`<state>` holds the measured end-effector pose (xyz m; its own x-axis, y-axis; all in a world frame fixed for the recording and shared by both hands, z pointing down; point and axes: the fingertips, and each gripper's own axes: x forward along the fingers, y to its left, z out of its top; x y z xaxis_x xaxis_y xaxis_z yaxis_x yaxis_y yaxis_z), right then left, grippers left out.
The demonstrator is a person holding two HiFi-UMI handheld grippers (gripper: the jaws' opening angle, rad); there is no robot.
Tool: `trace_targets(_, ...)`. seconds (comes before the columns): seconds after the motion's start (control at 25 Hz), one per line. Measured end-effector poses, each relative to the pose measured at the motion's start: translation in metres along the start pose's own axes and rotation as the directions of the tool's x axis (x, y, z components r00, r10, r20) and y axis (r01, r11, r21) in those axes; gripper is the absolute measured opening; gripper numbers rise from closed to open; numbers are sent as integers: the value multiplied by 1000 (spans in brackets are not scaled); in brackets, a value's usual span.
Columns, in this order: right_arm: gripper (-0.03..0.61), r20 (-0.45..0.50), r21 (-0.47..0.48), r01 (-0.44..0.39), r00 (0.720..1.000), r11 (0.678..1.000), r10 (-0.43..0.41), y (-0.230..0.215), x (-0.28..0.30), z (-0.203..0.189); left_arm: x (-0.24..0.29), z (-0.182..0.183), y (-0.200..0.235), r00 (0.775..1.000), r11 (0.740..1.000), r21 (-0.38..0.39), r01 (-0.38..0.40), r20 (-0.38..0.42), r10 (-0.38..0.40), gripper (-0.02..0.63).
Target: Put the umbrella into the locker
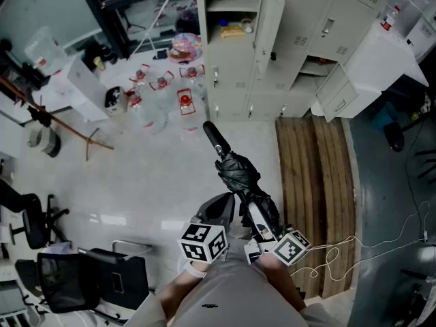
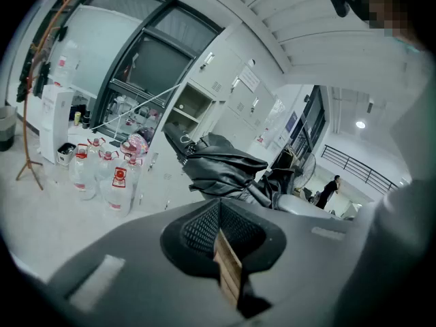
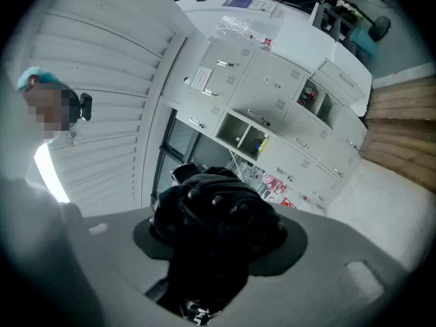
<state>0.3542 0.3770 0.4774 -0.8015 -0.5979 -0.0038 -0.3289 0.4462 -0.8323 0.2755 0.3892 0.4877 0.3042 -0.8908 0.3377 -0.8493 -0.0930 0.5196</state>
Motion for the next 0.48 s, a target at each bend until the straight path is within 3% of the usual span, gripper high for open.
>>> trace_targets(0.32,249,44,-4,24,999,1000,-23,29,53,-42,-27,22,55,995,995,-17,102,-5,-103,11)
trace_targets(0.48,249,55,-12,46,997,999,-45,36,66,-54,-36,33,77,993,993,-26,116,-3,-116,11)
